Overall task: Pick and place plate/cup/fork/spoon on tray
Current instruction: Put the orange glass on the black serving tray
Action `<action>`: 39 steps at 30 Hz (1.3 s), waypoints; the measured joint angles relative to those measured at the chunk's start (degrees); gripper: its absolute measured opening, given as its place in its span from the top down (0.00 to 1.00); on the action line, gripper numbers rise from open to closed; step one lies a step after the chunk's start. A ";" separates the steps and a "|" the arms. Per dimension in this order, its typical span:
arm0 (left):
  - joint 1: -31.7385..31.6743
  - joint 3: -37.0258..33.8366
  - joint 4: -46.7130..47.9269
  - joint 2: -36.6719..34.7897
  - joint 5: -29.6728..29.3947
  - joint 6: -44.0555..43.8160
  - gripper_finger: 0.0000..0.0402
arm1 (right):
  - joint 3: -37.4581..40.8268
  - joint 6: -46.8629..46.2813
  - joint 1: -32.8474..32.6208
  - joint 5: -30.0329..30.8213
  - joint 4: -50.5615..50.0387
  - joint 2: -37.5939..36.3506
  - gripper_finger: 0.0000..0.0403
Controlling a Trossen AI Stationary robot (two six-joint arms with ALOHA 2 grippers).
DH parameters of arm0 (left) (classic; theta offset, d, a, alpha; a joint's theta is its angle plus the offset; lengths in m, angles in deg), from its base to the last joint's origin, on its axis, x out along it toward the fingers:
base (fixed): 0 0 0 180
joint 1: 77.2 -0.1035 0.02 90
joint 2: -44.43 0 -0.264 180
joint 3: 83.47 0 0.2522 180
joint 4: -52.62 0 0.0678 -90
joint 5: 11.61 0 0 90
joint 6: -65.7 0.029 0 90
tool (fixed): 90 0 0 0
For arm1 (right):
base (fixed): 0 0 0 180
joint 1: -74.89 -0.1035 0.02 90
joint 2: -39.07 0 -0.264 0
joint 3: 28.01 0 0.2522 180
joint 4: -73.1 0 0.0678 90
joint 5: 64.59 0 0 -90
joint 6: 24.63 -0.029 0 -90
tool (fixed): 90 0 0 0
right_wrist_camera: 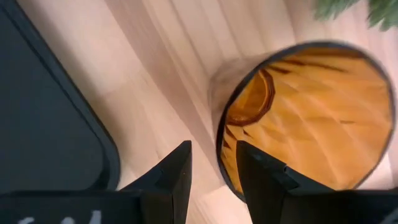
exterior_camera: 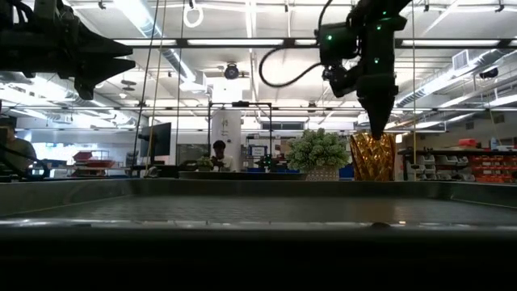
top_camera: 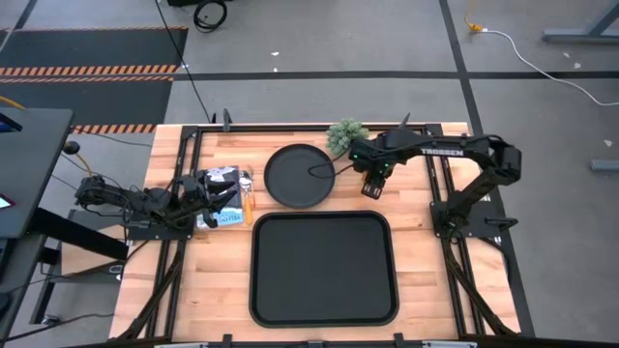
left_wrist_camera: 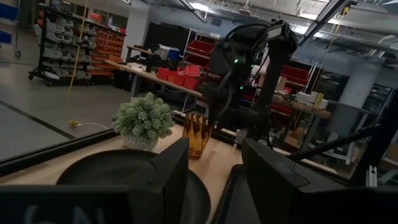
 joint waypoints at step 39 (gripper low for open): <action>0.00 0.00 0.83 0.00 -0.01 -0.55 0.61 | -0.59 2.35 -5.38 -1.06 -5.40 3.50 0.96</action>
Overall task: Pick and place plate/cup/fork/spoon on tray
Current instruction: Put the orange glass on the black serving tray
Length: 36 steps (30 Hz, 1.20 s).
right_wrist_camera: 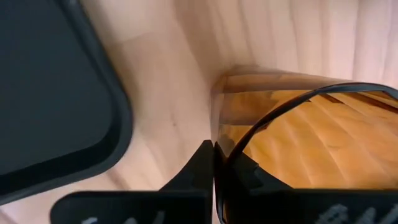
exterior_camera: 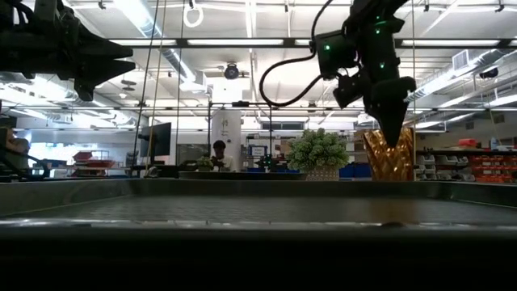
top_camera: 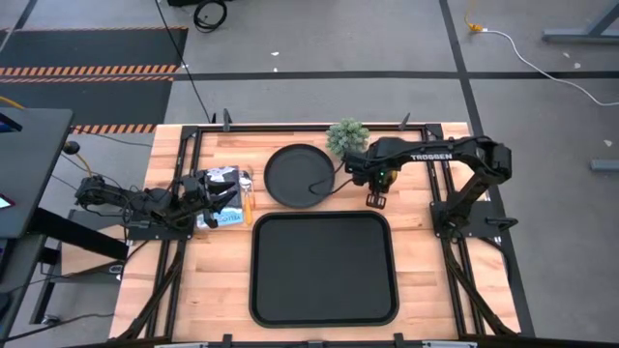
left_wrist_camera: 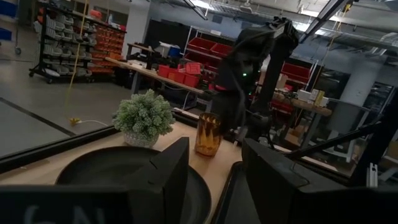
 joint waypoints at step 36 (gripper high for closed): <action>0.00 0.00 -0.52 0.02 -2.19 -1.62 0.61 | -12.37 -25.77 -33.75 -4.74 -1.61 11.31 0.96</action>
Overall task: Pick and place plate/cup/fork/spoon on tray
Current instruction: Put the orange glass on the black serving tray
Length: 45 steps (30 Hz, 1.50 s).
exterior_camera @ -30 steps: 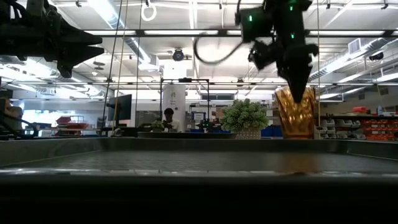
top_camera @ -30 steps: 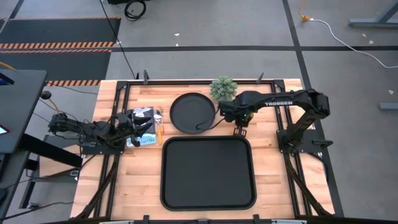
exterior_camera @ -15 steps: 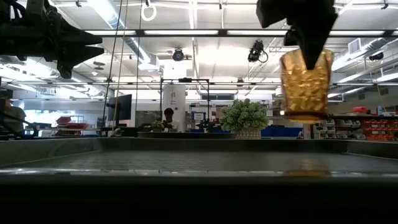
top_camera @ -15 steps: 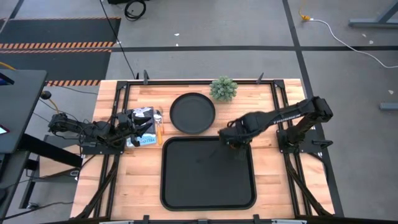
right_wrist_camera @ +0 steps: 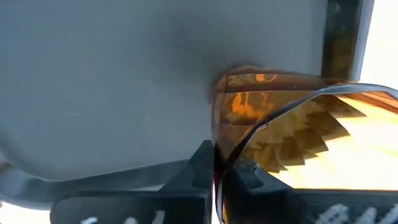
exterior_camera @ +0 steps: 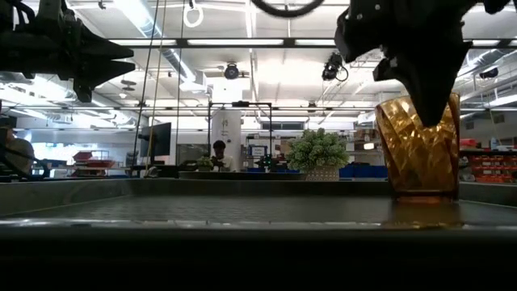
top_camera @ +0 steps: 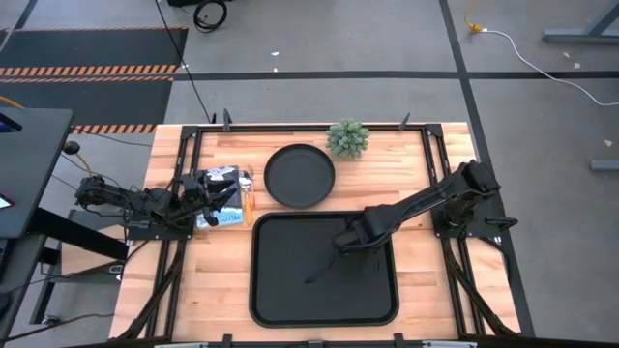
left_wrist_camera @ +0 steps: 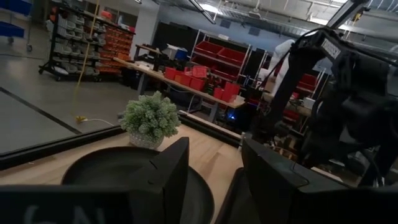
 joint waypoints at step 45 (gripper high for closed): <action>0.02 0.00 0.09 0.00 0.02 -0.02 0.61 | 3.74 -1.24 1.55 3.47 -0.93 -1.12 0.71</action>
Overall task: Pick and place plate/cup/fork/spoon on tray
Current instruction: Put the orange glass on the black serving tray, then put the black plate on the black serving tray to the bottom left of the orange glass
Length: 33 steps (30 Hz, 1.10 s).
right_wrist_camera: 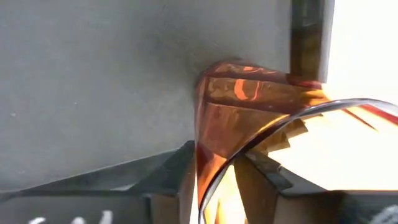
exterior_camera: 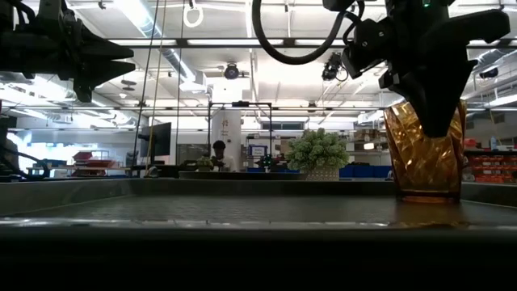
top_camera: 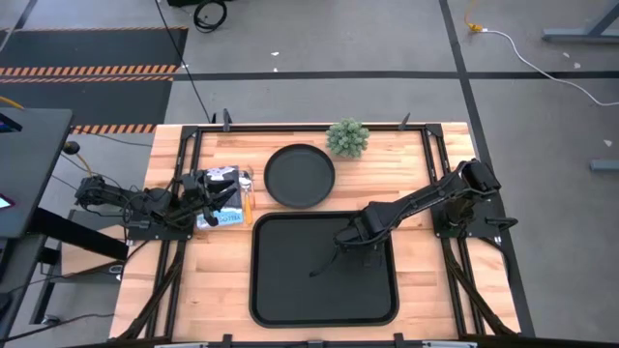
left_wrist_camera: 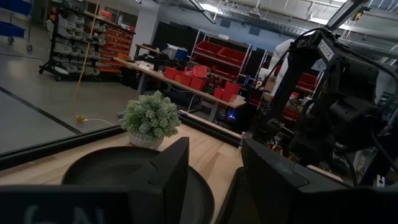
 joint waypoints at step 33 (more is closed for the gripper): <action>0.00 7.09 9.49 11.08 0.04 -5.61 0.61 | 0.19 -4.55 -4.44 15.12 3.95 -17.81 0.44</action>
